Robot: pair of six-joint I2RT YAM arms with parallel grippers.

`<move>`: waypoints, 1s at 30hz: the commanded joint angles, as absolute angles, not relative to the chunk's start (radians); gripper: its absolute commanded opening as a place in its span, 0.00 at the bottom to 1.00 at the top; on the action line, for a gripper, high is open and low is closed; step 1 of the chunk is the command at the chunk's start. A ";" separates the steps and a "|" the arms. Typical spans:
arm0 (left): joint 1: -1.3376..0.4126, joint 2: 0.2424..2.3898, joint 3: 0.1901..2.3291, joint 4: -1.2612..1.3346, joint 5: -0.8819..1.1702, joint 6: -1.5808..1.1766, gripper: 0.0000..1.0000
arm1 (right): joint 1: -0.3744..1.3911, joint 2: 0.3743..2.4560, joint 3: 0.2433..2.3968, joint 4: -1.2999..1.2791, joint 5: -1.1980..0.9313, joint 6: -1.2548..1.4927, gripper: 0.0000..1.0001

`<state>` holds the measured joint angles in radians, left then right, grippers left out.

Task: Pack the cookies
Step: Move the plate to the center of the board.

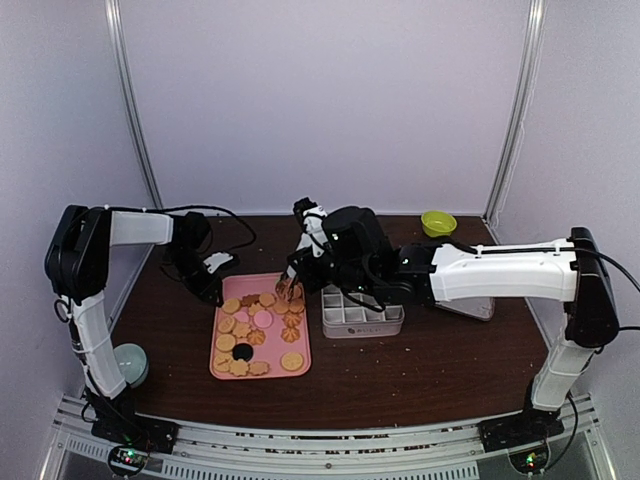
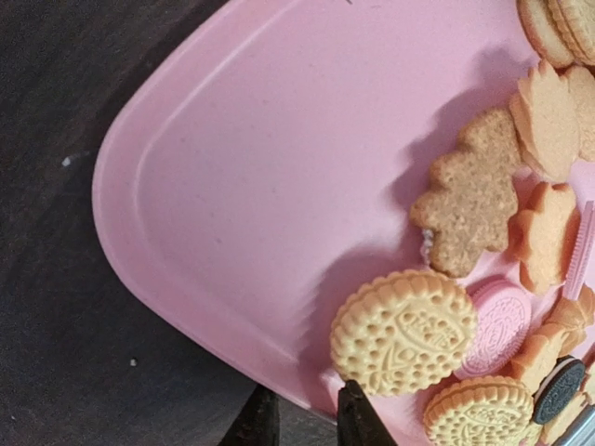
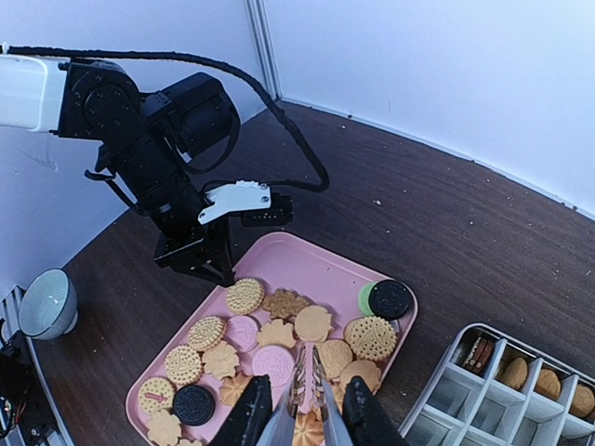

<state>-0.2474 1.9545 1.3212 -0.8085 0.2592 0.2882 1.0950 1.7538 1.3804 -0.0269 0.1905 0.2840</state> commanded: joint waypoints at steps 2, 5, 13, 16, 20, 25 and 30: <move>-0.307 1.928 1.293 -0.825 0.361 0.294 0.24 | 1.123 1.718 1.368 0.011 0.239 0.284 0.26; -0.313 1.924 1.295 -0.847 0.404 0.300 0.23 | 1.139 1.740 1.373 0.018 0.244 0.292 0.26; -0.299 1.845 1.261 -0.922 0.457 0.334 0.21 | 1.188 1.828 1.436 0.007 0.280 0.298 0.29; -0.263 1.796 1.261 -0.969 0.469 0.333 0.22 | 1.209 1.856 1.460 -0.002 0.315 0.289 0.30; -0.198 1.727 1.262 -1.015 0.484 0.340 0.29 | 1.223 1.890 1.481 -0.009 0.360 0.285 0.34; -0.107 1.662 1.256 -1.047 0.502 0.358 0.39 | 1.228 1.915 1.496 -0.001 0.394 0.277 0.38; -0.048 1.622 1.238 -1.066 0.515 0.383 0.41 | 1.231 1.941 1.514 0.000 0.414 0.266 0.40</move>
